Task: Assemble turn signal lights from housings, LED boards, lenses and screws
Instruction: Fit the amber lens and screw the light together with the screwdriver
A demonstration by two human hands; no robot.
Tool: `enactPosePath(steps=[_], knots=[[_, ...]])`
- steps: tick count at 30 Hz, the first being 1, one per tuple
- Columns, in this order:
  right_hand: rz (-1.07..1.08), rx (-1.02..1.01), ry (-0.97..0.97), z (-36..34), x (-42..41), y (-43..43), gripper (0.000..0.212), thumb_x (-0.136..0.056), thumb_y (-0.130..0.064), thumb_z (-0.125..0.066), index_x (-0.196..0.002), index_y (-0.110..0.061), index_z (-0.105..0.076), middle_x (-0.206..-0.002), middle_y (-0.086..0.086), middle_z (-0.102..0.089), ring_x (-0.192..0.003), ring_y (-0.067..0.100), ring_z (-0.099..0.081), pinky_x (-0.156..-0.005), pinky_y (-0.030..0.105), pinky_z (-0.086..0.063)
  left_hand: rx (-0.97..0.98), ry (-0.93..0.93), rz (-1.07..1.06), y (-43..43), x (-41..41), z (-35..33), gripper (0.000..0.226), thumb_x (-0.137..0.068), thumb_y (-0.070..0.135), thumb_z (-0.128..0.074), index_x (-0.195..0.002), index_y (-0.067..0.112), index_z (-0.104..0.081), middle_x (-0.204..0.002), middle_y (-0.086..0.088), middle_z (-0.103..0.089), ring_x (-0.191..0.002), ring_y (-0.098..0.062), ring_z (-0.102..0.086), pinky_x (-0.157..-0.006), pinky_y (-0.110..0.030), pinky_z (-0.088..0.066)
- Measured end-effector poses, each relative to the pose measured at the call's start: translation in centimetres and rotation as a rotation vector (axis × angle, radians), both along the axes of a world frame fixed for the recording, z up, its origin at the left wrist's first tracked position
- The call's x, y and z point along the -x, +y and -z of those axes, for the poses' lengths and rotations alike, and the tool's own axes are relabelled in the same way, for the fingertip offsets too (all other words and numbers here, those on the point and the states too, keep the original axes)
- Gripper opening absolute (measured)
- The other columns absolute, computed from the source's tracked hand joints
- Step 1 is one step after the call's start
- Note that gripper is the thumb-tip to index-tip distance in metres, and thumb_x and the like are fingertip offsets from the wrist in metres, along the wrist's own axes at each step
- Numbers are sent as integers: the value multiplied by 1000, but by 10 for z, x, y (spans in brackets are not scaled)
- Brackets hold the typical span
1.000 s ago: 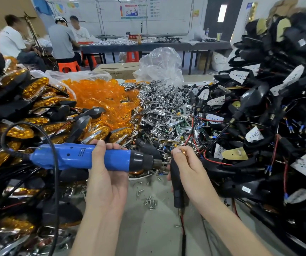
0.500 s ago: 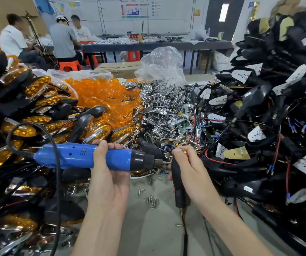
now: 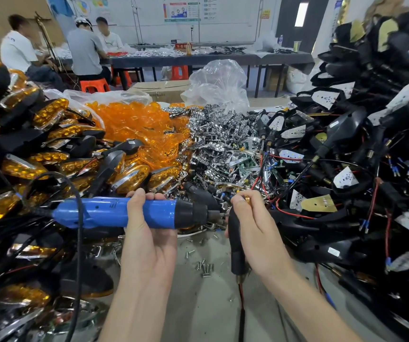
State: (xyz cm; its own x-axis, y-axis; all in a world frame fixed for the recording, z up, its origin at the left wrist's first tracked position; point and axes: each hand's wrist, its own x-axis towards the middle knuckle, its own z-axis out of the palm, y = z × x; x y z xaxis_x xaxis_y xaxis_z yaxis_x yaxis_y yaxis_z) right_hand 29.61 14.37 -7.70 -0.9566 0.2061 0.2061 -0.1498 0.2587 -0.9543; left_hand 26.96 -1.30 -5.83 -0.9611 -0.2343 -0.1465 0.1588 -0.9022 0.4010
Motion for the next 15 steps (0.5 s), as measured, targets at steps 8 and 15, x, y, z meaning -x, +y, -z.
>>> enactPosePath(steps=[8,15], knots=[[20,-17,-7,1,0,-1,24,-96,-59,-37,-92,-39,-51,-75,20,-59,-73,38,-61,-73,58,-49,13,-21,8,1,-1,-1,31,-90,13,-70,-115,18,-53,-80,1,-64,-75,-13,-66,-101,-45,-52],[31,-32,-2,3,1,0,27,-93,-63,-36,-92,-40,-51,-75,17,-59,-72,36,-62,-73,58,-50,-13,-51,10,2,-2,-1,27,-90,12,-71,-111,18,-55,-79,1,-65,-75,-14,-67,-99,-45,-53]])
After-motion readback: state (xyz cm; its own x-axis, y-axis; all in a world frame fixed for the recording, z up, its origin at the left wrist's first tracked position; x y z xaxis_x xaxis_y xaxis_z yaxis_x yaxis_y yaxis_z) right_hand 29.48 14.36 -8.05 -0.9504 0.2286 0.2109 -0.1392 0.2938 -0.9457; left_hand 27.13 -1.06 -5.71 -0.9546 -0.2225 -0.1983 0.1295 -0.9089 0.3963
